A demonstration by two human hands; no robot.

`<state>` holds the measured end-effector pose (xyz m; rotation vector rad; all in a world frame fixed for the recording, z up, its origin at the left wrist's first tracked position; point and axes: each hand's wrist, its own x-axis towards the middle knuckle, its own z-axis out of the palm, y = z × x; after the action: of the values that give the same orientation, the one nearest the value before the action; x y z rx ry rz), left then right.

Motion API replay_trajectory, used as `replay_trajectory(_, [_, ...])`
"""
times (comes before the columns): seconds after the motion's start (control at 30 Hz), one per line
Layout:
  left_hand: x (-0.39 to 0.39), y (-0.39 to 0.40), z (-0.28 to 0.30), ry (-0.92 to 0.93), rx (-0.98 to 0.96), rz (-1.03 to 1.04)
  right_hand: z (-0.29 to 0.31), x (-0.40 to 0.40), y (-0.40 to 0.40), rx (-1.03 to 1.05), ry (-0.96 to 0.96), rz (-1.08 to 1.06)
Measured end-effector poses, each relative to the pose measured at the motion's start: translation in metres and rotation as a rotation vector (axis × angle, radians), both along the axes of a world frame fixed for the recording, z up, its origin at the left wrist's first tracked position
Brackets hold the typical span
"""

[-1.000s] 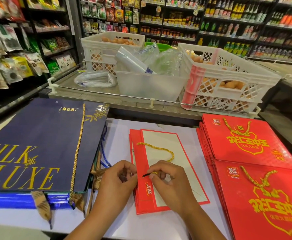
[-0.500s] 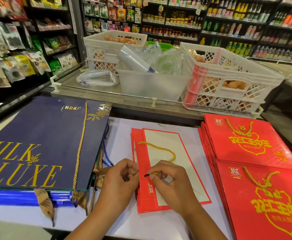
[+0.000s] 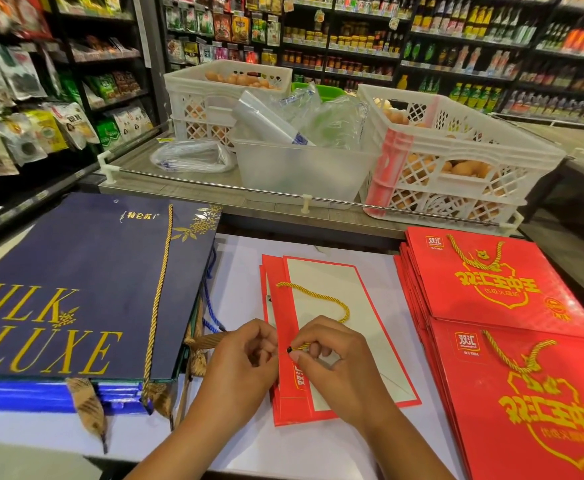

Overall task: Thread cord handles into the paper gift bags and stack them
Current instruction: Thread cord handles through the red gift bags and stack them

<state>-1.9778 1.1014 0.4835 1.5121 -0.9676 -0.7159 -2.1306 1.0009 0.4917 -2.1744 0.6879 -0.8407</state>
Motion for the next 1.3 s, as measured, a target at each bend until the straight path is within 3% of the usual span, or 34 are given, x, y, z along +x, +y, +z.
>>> replay_trajectory(0.27, [0.004, 0.001, -0.005, -0.035, 0.019, -0.032, 0.001, -0.001, 0.0, -0.017, -0.026, 0.004])
replay_trajectory(0.8, [-0.004, 0.005, 0.005, 0.138, -0.066, 0.019, -0.004, 0.002, -0.002, -0.01, 0.003, -0.073])
replay_trajectory(1.07, [-0.008, 0.011, 0.006, -0.041, -0.044, 0.016, -0.001, 0.002, 0.002, -0.061, -0.006, -0.111])
replay_trajectory(1.3, [-0.009, 0.016, 0.012, 0.024, -0.074, 0.093, 0.009, -0.048, 0.022, -0.133, 0.163, 0.019])
